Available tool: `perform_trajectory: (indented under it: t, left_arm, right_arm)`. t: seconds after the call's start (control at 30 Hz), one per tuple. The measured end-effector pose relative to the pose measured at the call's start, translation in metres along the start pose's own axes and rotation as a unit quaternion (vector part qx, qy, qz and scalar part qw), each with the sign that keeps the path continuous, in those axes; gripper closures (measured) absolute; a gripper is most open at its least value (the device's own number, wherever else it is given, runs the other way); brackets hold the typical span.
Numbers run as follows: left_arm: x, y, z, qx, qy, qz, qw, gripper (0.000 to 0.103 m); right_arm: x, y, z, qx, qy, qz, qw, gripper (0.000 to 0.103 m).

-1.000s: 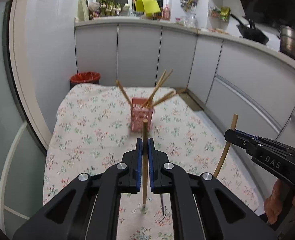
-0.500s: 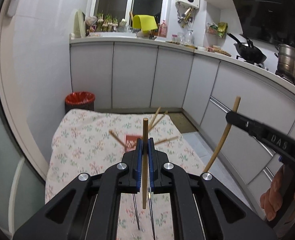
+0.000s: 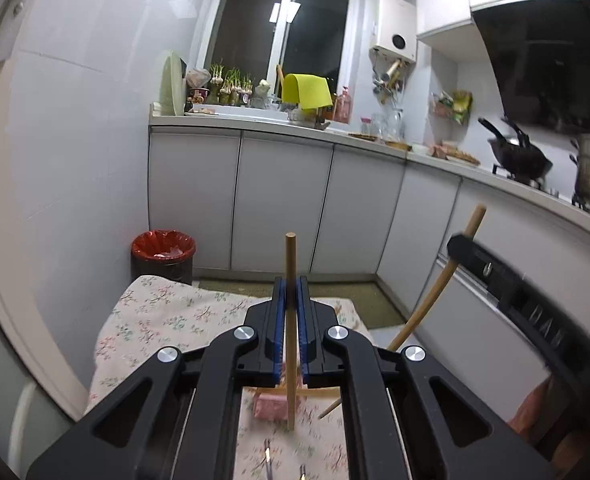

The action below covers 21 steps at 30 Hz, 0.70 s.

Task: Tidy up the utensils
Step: 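Carry both chopsticks upright over the pink holder and open both tools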

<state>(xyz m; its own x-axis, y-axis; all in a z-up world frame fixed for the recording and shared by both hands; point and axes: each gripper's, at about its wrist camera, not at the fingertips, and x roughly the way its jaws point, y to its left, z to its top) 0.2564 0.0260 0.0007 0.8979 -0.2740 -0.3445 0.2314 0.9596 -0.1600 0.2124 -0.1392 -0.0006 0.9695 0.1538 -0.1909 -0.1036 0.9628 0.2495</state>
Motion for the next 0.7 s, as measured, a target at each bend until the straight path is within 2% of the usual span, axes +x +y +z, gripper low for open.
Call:
perform_trajectory:
  t: [0.23,0.37,0.47,0.53,0.57,0.6,0.63,0.67,0.7]
  left_arm:
    - [0.054,0.012,0.002,-0.015,-0.004,0.012,0.9998,0.097]
    - [0.080,0.015,-0.008,-0.012,-0.007,0.017,0.9997,0.097]
    - [0.100,0.020,-0.025,-0.021,0.009,0.011,0.9997,0.097]
    - [0.102,0.024,-0.033,-0.027,0.014,0.015,0.9994,0.090]
    - [0.097,0.024,-0.035,-0.028,0.013,0.016,0.9994,0.088]
    - [0.093,0.024,-0.034,-0.026,0.010,0.020,0.9994,0.088]
    - [0.086,0.024,-0.032,-0.026,0.006,0.021,0.9994,0.085]
    - [0.081,0.025,-0.031,-0.030,0.004,0.018,0.9994,0.081]
    - [0.075,0.025,-0.029,-0.033,0.001,0.016,0.9993,0.068]
  right_arm:
    - [0.047,-0.013,-0.007,0.013,-0.005,-0.008,1.000,0.097]
    - [0.068,-0.015,-0.015,0.004,-0.011,-0.014,1.000,0.097]
    - [0.088,-0.019,-0.028,-0.002,-0.013,-0.009,1.000,0.097]
    - [0.099,-0.021,-0.039,-0.002,-0.007,-0.001,1.000,0.095]
    - [0.103,-0.023,-0.045,0.003,-0.002,-0.004,1.000,0.089]
    - [0.106,-0.023,-0.049,0.006,0.003,-0.007,1.000,0.075]
    - [0.106,-0.025,-0.053,0.010,0.008,-0.011,1.000,0.073]
    - [0.104,-0.027,-0.056,0.011,0.013,-0.020,1.000,0.073]
    - [0.101,-0.028,-0.056,0.011,0.014,-0.024,1.000,0.073]
